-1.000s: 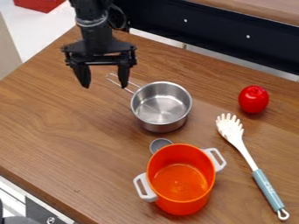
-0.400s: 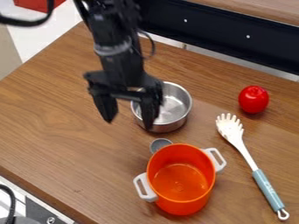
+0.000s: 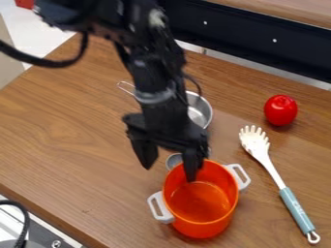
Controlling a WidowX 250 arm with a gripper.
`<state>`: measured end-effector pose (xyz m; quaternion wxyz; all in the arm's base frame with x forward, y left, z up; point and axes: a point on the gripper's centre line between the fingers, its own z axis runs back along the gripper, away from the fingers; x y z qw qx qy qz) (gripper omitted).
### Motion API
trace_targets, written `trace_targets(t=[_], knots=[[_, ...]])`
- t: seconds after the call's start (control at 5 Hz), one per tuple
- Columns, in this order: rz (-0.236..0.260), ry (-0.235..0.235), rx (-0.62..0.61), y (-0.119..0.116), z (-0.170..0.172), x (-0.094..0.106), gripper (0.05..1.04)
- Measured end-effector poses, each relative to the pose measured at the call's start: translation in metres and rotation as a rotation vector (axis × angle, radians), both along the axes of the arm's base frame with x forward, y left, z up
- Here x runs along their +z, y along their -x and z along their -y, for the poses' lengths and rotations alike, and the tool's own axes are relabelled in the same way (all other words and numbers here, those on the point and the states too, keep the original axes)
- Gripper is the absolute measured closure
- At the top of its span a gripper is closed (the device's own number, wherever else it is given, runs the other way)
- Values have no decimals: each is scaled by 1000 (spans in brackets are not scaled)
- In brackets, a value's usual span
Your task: Move the red pot to the bottom left of the table
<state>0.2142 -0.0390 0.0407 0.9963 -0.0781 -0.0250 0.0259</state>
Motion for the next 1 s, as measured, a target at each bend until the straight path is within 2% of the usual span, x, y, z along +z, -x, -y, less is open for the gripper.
trace_targets(t=[0.2, 0.6, 0.8, 1.0], knots=[[-3, -4, 3, 3, 9, -11, 84], [2, -44, 16, 4, 9, -27, 83], [-20, -32, 45, 4, 9, -36, 130], [-57, -32, 41, 7, 9, -44, 394]])
